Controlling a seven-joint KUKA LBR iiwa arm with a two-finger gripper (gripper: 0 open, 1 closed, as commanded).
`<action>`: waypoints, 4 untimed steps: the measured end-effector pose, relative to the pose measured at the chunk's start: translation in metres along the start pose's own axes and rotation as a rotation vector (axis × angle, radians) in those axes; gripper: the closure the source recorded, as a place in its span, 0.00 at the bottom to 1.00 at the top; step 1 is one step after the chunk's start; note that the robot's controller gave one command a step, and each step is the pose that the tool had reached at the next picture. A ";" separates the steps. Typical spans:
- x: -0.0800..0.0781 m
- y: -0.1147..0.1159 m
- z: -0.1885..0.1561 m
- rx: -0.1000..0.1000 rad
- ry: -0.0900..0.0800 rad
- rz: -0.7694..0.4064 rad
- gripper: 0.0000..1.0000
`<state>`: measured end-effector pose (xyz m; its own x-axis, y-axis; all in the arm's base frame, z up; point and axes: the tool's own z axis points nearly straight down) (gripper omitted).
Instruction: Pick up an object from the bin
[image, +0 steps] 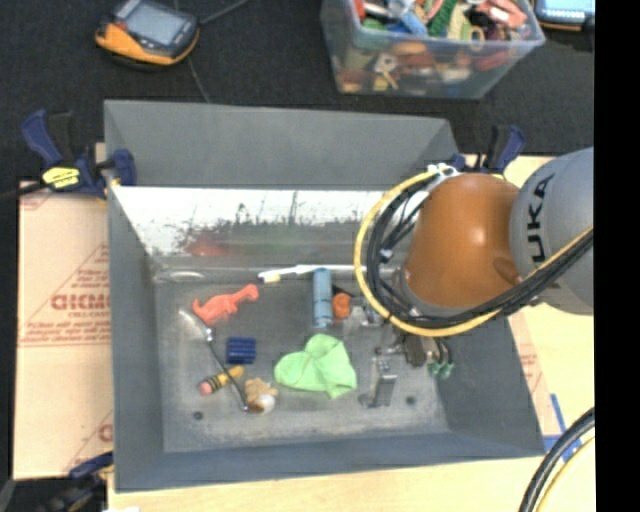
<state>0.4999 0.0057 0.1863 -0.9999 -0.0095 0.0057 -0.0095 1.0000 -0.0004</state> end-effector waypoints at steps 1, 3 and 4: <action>-0.002 0.000 -0.004 0.000 -0.009 0.000 0.00; -0.026 0.028 0.046 0.004 -0.022 -0.282 0.00; -0.025 0.027 0.080 0.001 -0.008 -0.440 0.00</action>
Offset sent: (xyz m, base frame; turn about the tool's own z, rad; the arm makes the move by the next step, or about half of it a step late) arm 0.0196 0.0313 -0.1163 -0.2616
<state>0.5238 0.0327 0.1058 -0.9008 -0.4342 -0.0019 -0.4342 0.9008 -0.0010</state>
